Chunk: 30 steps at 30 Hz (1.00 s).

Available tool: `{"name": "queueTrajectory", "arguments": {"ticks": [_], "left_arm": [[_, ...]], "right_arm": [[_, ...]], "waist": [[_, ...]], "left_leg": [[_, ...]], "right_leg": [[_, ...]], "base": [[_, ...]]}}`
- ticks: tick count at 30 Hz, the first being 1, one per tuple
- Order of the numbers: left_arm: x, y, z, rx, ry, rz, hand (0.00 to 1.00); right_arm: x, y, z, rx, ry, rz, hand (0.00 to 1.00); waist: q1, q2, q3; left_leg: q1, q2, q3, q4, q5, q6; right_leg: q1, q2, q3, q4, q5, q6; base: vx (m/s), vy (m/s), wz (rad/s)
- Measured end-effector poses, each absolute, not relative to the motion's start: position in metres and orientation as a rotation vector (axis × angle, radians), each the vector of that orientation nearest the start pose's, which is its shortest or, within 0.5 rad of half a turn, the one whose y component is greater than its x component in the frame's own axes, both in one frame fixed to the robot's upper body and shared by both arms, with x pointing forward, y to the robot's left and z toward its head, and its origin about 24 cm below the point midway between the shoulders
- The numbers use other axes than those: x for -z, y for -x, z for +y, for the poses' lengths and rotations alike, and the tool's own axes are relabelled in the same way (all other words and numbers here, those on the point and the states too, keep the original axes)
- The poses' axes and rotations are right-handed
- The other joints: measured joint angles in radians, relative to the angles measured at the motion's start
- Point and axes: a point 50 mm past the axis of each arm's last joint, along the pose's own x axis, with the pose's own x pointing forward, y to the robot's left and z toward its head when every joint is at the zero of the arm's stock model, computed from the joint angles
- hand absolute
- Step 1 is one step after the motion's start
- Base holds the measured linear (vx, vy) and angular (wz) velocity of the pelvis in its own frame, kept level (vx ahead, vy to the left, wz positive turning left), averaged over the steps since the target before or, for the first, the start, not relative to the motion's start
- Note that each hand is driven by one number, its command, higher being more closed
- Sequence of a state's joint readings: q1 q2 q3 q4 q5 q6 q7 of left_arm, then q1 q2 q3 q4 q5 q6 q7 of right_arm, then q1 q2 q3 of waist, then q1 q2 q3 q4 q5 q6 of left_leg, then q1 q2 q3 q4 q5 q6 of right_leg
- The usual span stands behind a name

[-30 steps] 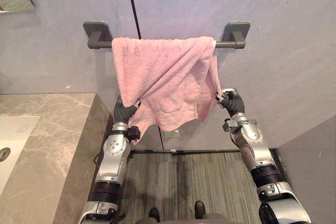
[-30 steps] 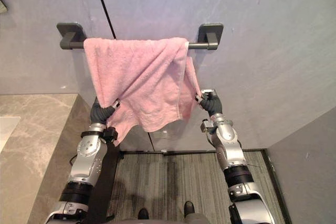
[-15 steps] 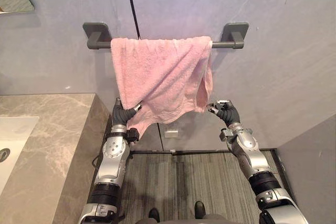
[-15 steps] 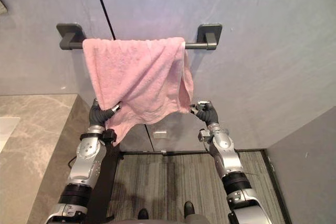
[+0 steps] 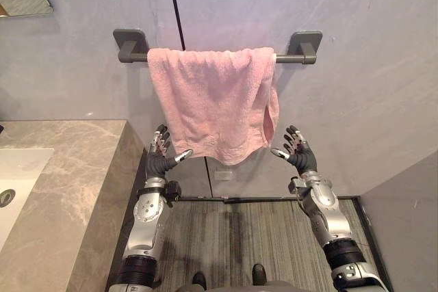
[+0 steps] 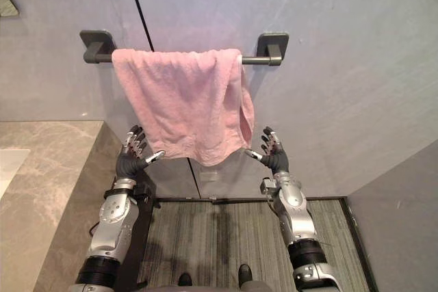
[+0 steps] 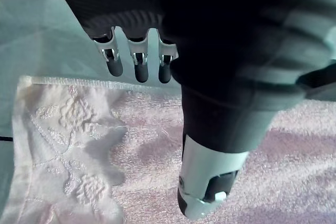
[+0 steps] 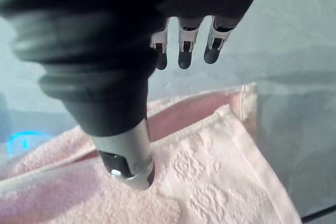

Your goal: Organize washtable

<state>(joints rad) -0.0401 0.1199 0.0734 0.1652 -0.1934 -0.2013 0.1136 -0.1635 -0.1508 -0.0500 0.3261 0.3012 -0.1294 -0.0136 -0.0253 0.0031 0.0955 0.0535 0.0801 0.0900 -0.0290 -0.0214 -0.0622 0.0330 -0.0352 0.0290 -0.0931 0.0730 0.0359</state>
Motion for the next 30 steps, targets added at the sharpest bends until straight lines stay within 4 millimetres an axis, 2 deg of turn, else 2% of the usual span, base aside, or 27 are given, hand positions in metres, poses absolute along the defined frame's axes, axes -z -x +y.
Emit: {"name": "queueTrajectory", "arguments": {"ticks": [4,7,9,13,17,20,21,23,24,26,27,29,30], "left_arm": [[-0.034,-0.251,0.215,-0.277,0.085,-0.078,0.00],[-0.039,-0.247,0.229,-0.350,0.089,-0.103,0.00],[-0.050,-0.243,0.241,-0.402,0.103,-0.154,0.00],[-0.092,-0.226,0.261,-0.493,0.077,-0.356,0.00],[-0.123,-0.216,0.263,-0.513,0.083,-0.513,0.00],[-0.157,-0.203,0.257,-0.481,0.103,-0.707,0.00],[-0.161,-0.201,0.256,-0.475,0.104,-0.730,0.00],[-0.176,-0.196,0.247,-0.424,0.134,-0.819,0.00],[-0.178,-0.196,0.245,-0.403,0.141,-0.831,0.00],[-0.186,-0.202,0.228,-0.250,0.194,-0.862,0.00],[-0.187,-0.204,0.223,-0.213,0.205,-0.863,0.00],[-0.196,-0.213,0.201,0.011,0.290,-0.883,0.00],[-0.199,-0.216,0.194,0.081,0.308,-0.892,0.00]], "right_arm": [[-0.024,-0.276,-0.212,0.196,-0.153,0.023,0.00],[-0.037,-0.269,-0.232,0.291,-0.148,-0.042,0.00],[-0.052,-0.266,-0.244,0.342,-0.141,-0.110,0.00],[-0.093,-0.253,-0.275,0.486,-0.080,-0.296,0.00],[-0.129,-0.244,-0.279,0.505,-0.049,-0.467,0.00],[-0.169,-0.234,-0.267,0.451,-0.033,-0.676,0.00],[-0.174,-0.234,-0.264,0.436,-0.035,-0.706,0.00],[-0.200,-0.232,-0.244,0.315,-0.086,-0.852,0.00],[-0.205,-0.232,-0.239,0.280,-0.103,-0.882,0.00],[-0.226,-0.237,-0.208,0.082,-0.174,-0.986,0.00],[-0.230,-0.238,-0.201,0.038,-0.185,-0.995,0.00],[-0.243,-0.245,-0.165,-0.193,-0.213,-1.024,0.00],[-0.247,-0.246,-0.154,-0.266,-0.223,-1.034,0.00]], "waist": [[-0.001,0.000,0.000],[0.002,-0.001,0.000],[0.001,-0.003,0.000],[-0.001,-0.003,-0.001],[-0.002,-0.003,-0.001],[-0.011,-0.002,-0.002],[-0.012,-0.001,-0.002],[-0.014,0.001,-0.004],[-0.015,0.001,-0.004],[-0.013,0.004,-0.014],[-0.013,0.005,-0.019],[-0.010,0.009,-0.030],[-0.009,0.009,-0.030]], "left_leg": [[0.006,0.002,0.000,0.000,0.000,0.000],[0.012,0.005,0.000,0.000,0.000,0.000],[0.014,0.001,0.000,-0.001,0.000,0.000],[0.032,-0.001,0.003,-0.006,0.000,0.000],[0.037,-0.002,0.003,-0.007,0.000,0.000],[0.041,-0.002,0.007,-0.008,0.000,-0.001],[0.042,-0.002,0.008,-0.008,0.000,-0.001],[0.046,-0.002,0.013,-0.008,0.000,-0.001],[0.047,-0.002,0.013,-0.008,0.000,-0.001],[0.047,-0.002,0.014,-0.009,0.000,-0.001],[0.047,-0.002,0.015,-0.009,0.000,-0.001],[0.048,-0.003,0.016,-0.010,0.000,-0.001],[0.048,-0.003,0.016,-0.010,0.000,-0.001]], "right_leg": [[0.007,0.000,0.000,-0.001,0.000,0.000],[0.014,0.000,0.000,-0.004,0.001,0.000],[0.014,0.005,-0.002,-0.004,0.002,0.000],[0.029,0.004,-0.004,-0.005,0.002,0.000],[0.032,0.003,-0.006,-0.005,0.001,0.000],[0.035,0.002,-0.004,-0.005,0.001,0.001],[0.035,0.002,-0.003,-0.005,0.001,0.001],[0.036,0.002,0.000,-0.005,0.002,0.001],[0.037,0.002,0.000,-0.005,0.002,0.001],[0.036,0.003,0.001,-0.005,0.002,0.001],[0.036,0.002,0.001,-0.005,0.002,0.001],[0.037,0.002,0.001,-0.005,0.002,0.001],[0.037,0.002,0.001,-0.005,0.002,0.002]], "base": [[0.00,0.000,0.00],[-0.01,-0.002,0.00],[-0.03,-0.007,-0.02],[-0.01,-0.001,-0.01],[-0.03,-0.005,0.00],[-0.03,-0.006,-0.03],[-0.02,-0.004,-0.06],[-0.03,-0.005,-0.05],[0.00,0.000,0.00],[-0.02,-0.005,0.00],[0.00,0.000,0.00],[0.00,0.000,0.00],[0.00,0.000,0.00]]}}
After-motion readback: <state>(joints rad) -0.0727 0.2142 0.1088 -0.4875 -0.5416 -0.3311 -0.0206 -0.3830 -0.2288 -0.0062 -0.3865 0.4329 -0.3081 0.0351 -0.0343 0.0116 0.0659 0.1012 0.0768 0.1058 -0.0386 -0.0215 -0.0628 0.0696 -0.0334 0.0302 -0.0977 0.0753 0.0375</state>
